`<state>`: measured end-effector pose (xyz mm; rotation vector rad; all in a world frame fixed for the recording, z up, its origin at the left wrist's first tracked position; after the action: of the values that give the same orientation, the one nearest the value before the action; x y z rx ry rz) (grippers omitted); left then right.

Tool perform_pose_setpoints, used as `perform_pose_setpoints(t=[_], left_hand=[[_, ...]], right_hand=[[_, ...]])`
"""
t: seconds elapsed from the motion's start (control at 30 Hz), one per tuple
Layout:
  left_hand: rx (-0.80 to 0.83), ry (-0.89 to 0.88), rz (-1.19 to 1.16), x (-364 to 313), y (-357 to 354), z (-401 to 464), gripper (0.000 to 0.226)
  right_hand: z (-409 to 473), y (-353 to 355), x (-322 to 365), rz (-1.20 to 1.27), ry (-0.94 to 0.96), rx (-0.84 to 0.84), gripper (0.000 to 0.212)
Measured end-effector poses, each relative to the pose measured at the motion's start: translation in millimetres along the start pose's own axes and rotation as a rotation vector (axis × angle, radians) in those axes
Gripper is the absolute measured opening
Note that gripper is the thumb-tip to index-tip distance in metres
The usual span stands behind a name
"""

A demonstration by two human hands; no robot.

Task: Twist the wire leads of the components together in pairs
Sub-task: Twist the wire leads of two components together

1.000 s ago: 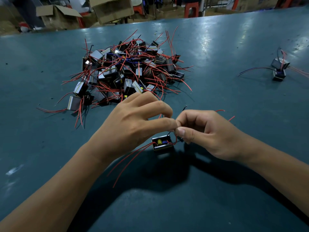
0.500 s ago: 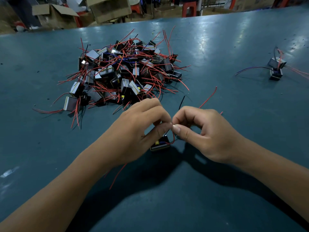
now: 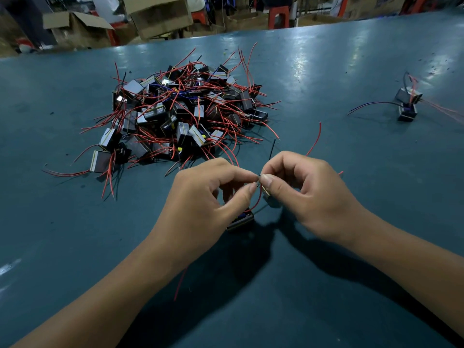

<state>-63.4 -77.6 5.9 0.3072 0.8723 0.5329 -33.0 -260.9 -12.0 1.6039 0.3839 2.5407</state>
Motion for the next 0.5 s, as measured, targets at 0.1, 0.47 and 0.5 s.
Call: perform_pose_setpoints(t=[0.1,0.47,0.5], left_hand=[[-0.02,-0.135,0.091,-1.1,-0.7,-0.9,0.014],[-0.003,-0.233,0.033,8.3,0.8,0.0,0.029],[0.004,-0.227,0.023,8.6,0.7,0.1,0.03]], right_hand=[[0.1,0.1,0.3,0.009,-0.019,0.001,0.013],[-0.1,0.2,2.7,0.09,-0.108,0.029,0.014],[-0.2,0.4,3.2,0.093,-0.111,0.033,0.015]])
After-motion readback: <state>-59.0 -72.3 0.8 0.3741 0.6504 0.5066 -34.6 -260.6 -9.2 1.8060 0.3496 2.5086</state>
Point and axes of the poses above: each hand's wrist, its own z-axis towards the middle knuckle, its own y-axis out of the back of the hand, x = y × z, the point moved 1 cm from there along z, towards the middle knuckle, and after that the axes turned 12 degrees about -x, right-handed, at the moved point
